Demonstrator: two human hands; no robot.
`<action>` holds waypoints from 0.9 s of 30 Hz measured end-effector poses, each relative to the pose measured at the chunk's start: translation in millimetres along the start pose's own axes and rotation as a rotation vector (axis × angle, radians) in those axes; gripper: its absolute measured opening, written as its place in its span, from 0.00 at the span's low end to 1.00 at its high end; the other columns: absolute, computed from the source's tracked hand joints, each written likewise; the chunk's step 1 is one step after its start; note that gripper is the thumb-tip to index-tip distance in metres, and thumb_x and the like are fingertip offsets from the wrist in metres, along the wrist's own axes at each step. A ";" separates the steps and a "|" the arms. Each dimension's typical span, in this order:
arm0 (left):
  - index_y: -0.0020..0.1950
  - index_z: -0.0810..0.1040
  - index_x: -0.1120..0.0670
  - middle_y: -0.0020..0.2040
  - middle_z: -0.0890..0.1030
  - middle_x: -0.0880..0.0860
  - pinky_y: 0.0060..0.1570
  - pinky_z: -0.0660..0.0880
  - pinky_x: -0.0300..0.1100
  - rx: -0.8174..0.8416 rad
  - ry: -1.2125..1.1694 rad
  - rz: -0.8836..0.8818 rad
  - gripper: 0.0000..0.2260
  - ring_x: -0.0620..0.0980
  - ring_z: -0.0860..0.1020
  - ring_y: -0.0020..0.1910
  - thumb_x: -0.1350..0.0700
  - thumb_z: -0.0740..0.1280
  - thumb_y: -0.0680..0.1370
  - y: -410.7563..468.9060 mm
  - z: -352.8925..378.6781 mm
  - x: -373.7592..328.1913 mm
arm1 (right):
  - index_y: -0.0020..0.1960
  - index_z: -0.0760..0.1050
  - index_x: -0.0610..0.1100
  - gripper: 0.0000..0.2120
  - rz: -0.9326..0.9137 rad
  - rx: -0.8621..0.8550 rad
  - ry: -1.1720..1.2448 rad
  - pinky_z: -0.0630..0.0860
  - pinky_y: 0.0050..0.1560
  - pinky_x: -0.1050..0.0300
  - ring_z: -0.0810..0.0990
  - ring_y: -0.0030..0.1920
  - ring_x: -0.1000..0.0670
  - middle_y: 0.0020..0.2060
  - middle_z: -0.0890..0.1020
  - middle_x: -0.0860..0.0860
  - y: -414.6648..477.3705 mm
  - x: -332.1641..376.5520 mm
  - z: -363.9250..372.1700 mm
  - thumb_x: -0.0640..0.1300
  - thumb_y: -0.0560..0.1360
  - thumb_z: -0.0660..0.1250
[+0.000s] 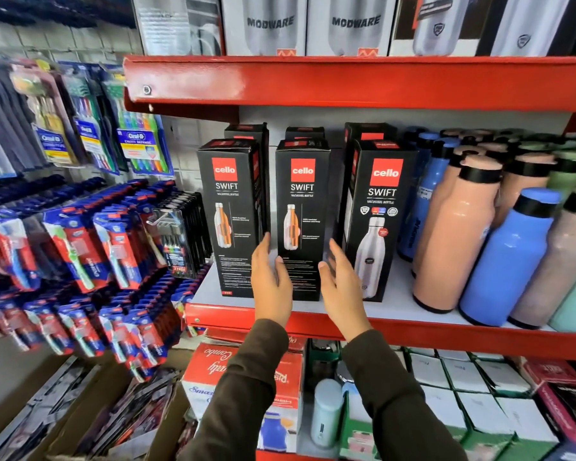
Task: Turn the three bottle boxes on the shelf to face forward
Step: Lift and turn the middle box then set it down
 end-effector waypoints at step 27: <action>0.56 0.85 0.44 0.58 0.84 0.47 0.59 0.80 0.58 0.099 -0.452 -0.173 0.12 0.52 0.81 0.62 0.55 0.63 0.82 0.8 -20.3 2.5 | 0.74 0.63 0.55 0.45 -0.018 -0.098 -0.042 0.76 0.62 0.66 0.77 0.63 0.62 0.62 0.80 0.60 -6.5 17.7 6.1 0.56 0.63 0.82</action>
Point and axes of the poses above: each hand's wrist, its own y-axis towards the middle knuckle, its own z-axis out of the palm, x = y × z, the point moved 6 cm from there along y, towards the middle knuckle
